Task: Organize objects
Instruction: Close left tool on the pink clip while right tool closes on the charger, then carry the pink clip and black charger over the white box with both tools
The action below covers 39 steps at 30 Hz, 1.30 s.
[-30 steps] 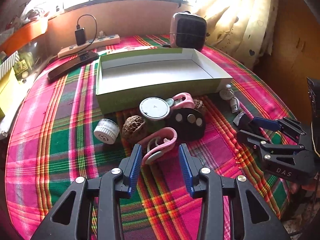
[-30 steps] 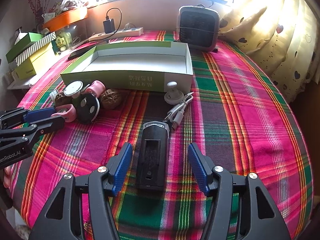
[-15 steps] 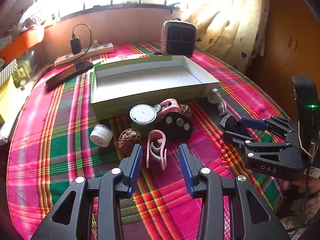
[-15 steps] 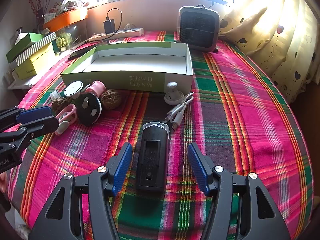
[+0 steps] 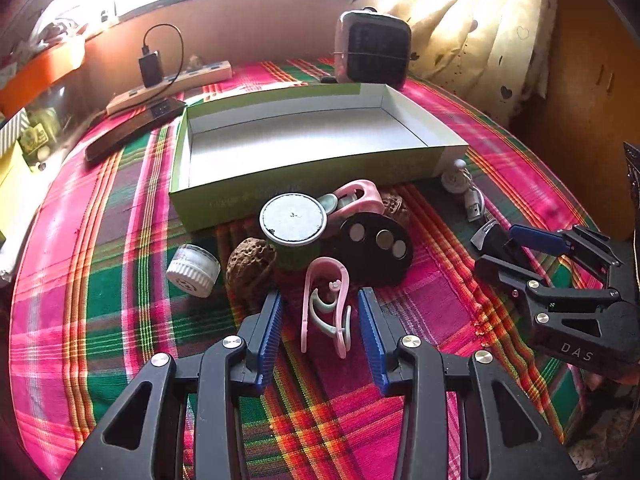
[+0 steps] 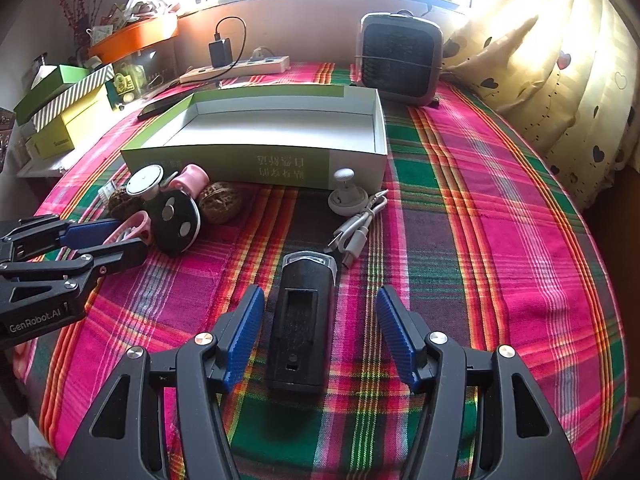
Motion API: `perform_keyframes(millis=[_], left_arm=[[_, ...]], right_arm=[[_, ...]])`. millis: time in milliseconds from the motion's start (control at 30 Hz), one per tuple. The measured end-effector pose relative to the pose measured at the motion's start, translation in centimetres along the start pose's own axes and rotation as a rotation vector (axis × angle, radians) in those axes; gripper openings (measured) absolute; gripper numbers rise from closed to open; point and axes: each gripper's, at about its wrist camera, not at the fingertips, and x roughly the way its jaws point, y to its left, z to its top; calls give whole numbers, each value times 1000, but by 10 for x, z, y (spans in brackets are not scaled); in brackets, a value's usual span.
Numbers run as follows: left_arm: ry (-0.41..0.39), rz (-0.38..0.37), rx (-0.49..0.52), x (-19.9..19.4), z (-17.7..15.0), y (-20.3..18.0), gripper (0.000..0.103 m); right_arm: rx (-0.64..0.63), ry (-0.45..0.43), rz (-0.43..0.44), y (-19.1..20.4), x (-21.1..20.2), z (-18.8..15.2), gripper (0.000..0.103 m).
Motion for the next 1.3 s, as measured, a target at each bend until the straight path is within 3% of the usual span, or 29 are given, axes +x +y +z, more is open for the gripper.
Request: perform_keyframes(millis=[233, 433, 567, 867, 1300], left_arm=[[1, 30, 10, 3, 3, -2, 35], [2, 62, 5, 4, 3, -2, 21], [1, 62, 1, 3, 3, -1, 21], [-2, 64, -2, 3, 2, -1, 21], [-2, 63, -4, 3, 2, 0, 21]], right_arm=[[-1, 2, 0, 1, 1, 1, 59], [-3, 2, 1, 0, 1, 1, 60], [-1, 1, 2, 0, 1, 1, 59], [-11, -11, 15, 2, -2, 1, 29], [-8, -13, 20, 3, -2, 0, 28]])
